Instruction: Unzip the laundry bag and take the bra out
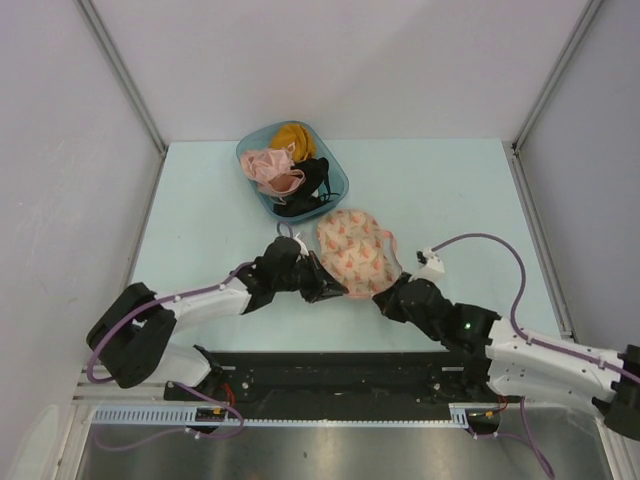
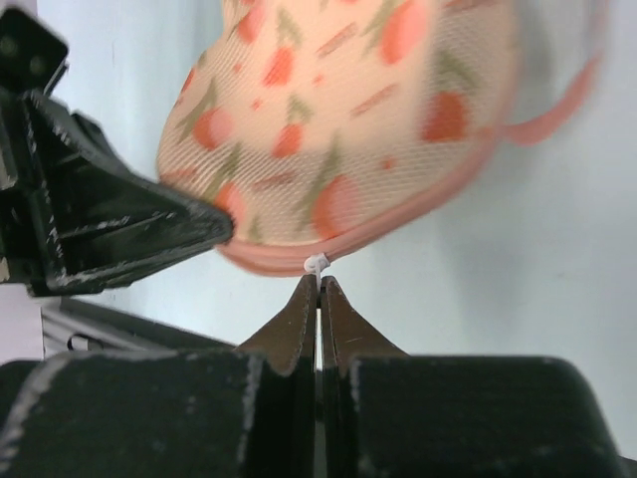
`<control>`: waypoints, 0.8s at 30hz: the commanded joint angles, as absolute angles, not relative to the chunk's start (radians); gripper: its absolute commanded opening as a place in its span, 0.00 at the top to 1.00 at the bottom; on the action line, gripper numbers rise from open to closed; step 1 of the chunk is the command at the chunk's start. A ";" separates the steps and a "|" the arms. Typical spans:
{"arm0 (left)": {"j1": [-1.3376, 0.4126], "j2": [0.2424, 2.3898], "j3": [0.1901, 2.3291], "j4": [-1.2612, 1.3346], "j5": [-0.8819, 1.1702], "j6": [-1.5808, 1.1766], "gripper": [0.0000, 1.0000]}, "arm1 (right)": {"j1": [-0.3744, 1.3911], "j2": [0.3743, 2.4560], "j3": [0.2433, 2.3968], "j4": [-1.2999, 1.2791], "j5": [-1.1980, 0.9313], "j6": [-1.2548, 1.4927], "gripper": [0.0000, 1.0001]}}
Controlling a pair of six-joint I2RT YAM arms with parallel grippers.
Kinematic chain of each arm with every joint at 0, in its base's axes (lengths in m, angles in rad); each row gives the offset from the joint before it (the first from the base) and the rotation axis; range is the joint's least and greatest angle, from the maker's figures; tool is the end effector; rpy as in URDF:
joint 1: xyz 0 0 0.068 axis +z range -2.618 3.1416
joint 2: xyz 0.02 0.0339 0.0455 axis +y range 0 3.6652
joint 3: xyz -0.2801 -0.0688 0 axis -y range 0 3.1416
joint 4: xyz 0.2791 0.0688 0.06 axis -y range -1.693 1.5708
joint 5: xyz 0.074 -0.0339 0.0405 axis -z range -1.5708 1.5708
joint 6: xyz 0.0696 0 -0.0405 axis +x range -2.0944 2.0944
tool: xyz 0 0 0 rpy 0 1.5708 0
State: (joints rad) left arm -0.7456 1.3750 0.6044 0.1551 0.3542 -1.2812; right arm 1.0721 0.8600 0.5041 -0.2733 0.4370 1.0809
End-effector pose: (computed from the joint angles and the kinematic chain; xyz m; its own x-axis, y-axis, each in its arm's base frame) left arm 0.2197 -0.2357 0.1565 -0.9303 -0.3644 -0.0412 -0.1654 0.5173 -0.8397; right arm 0.1362 0.1884 0.2041 -0.6901 0.4043 -0.6002 -0.0490 0.8013 0.5962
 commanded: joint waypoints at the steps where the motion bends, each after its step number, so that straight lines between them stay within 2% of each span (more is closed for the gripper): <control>1: -0.718 1.375 0.635 0.159 0.376 -1.206 1.00 | 0.984 0.710 0.436 -0.440 0.494 1.039 1.00; 4: -0.718 1.355 0.641 0.173 0.377 -1.175 1.00 | 0.884 0.602 0.382 -0.480 0.433 1.029 1.00; 7: -0.718 1.367 0.678 0.147 0.394 -1.129 1.00 | 0.870 0.537 0.373 -0.499 0.420 1.037 1.00; 14: -0.718 1.589 0.958 -0.052 0.442 -0.889 1.00 | 0.972 0.576 0.376 -0.450 0.443 1.089 1.00; 15: -0.718 1.617 1.030 -0.075 0.439 -0.864 0.96 | 1.027 0.590 0.380 -0.428 0.457 1.113 1.00; 17: -0.718 1.693 1.098 -0.155 0.431 -0.800 0.86 | 1.075 0.652 0.390 -0.399 0.495 1.138 1.00; 20: -0.715 1.726 1.170 -0.221 0.433 -0.753 0.44 | 1.129 0.718 0.403 -0.329 0.511 1.184 1.00; 21: -0.715 1.720 1.178 -0.239 0.423 -0.747 0.24 | 1.137 0.754 0.403 -0.283 0.514 1.207 1.00; 23: -0.710 1.677 1.177 -0.264 0.393 -0.727 0.07 | 1.143 0.787 0.403 -0.233 0.518 1.219 1.00; 24: -0.709 1.657 1.167 -0.293 0.378 -0.720 0.05 | 1.144 0.805 0.403 -0.224 0.528 1.224 1.00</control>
State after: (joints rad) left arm -0.7231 1.7267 1.1324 -0.1745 0.4263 -0.8169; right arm 1.1301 0.7578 0.3706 -0.3573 0.4706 1.1576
